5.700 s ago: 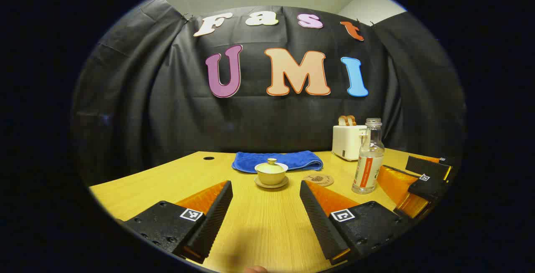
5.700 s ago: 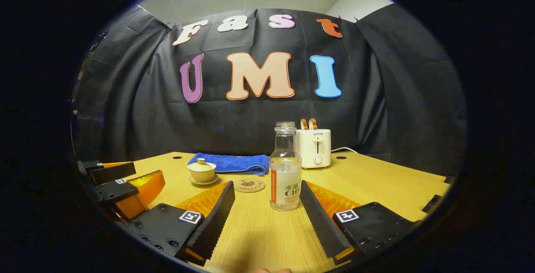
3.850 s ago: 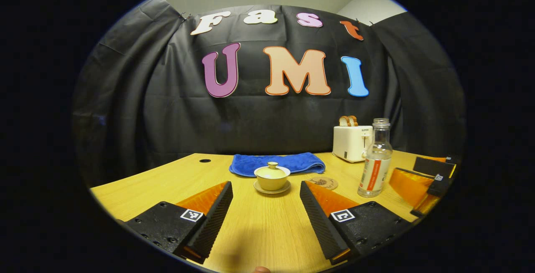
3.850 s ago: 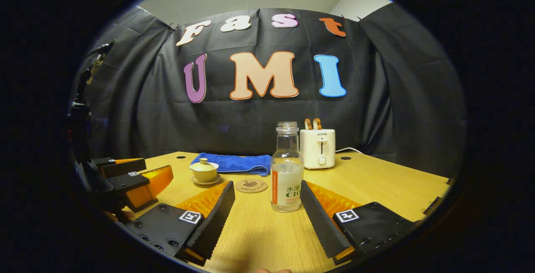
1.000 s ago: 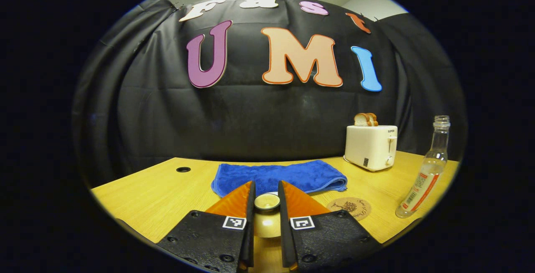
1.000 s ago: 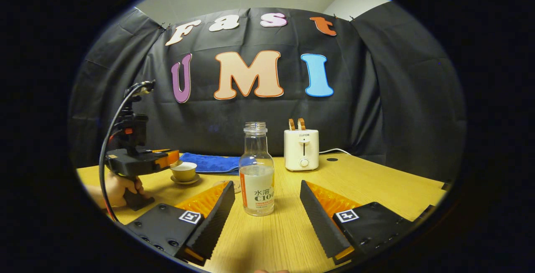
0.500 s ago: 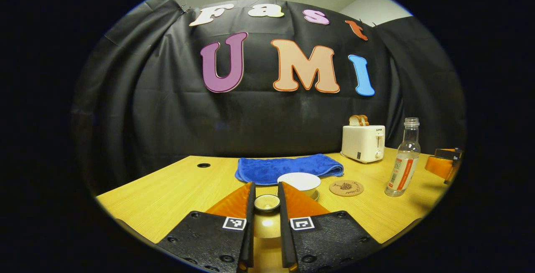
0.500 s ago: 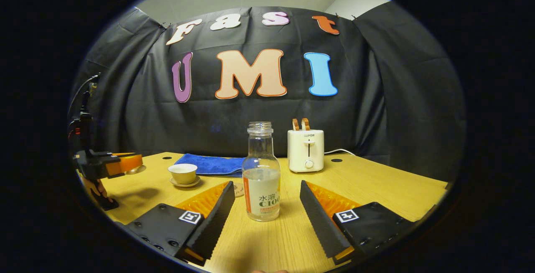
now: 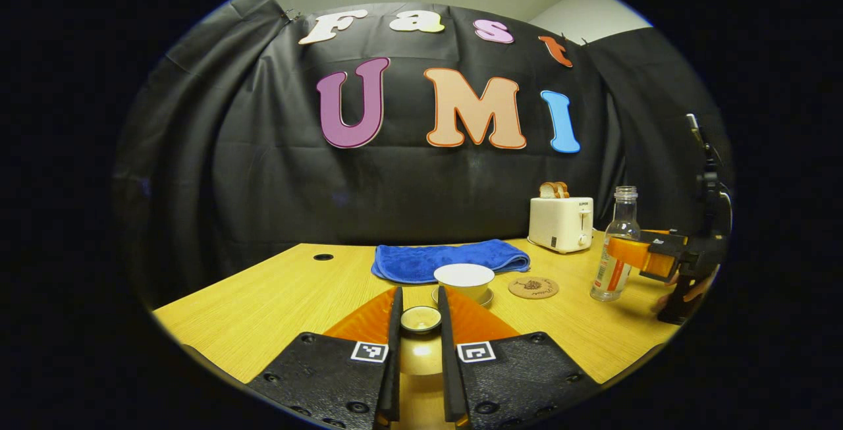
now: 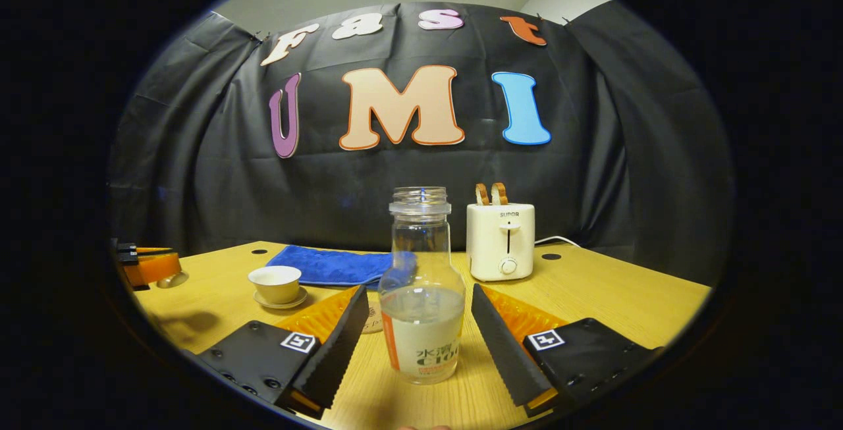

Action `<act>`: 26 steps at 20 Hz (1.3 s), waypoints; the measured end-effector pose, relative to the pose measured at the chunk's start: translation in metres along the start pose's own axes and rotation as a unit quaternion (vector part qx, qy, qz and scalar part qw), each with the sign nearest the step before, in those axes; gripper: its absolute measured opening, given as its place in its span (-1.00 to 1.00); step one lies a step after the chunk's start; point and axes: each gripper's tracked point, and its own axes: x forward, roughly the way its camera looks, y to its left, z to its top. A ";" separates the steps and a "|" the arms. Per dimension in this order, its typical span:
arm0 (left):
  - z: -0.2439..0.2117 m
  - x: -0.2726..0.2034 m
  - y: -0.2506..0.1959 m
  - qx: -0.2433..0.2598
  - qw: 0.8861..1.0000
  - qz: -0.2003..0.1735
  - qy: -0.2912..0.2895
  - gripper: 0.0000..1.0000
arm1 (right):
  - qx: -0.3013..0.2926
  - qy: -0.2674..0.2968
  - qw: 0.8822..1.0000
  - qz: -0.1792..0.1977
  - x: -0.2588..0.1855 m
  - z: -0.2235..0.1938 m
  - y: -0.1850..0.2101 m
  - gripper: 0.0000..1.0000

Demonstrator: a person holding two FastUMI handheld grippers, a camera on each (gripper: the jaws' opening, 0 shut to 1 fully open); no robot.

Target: Open the teacup lid with one hand, grasp the water bottle and pour water into the teacup with the other hand; after pouring, place the water bottle on the coaster and then close the teacup lid.

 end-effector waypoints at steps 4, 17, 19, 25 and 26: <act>-0.001 0.000 0.000 0.000 1.000 0.001 0.001 -0.53 | 0.000 0.001 1.000 -0.002 0.016 0.001 0.001 0.82; -0.001 0.000 0.001 0.000 1.000 0.003 0.000 -0.53 | -0.018 0.003 1.000 -0.020 0.036 -0.001 0.026 0.47; -0.001 0.001 0.001 0.000 1.000 0.002 0.000 -0.53 | -0.032 0.005 0.999 -0.015 0.045 -0.002 0.042 0.47; -0.001 0.002 0.005 0.003 1.000 0.001 -0.003 -0.53 | -0.106 0.004 0.994 -0.007 0.064 0.000 0.085 0.47; 0.000 0.003 0.011 0.003 1.000 0.007 -0.001 -0.53 | -0.128 0.011 0.992 -0.007 0.067 -0.001 0.088 0.48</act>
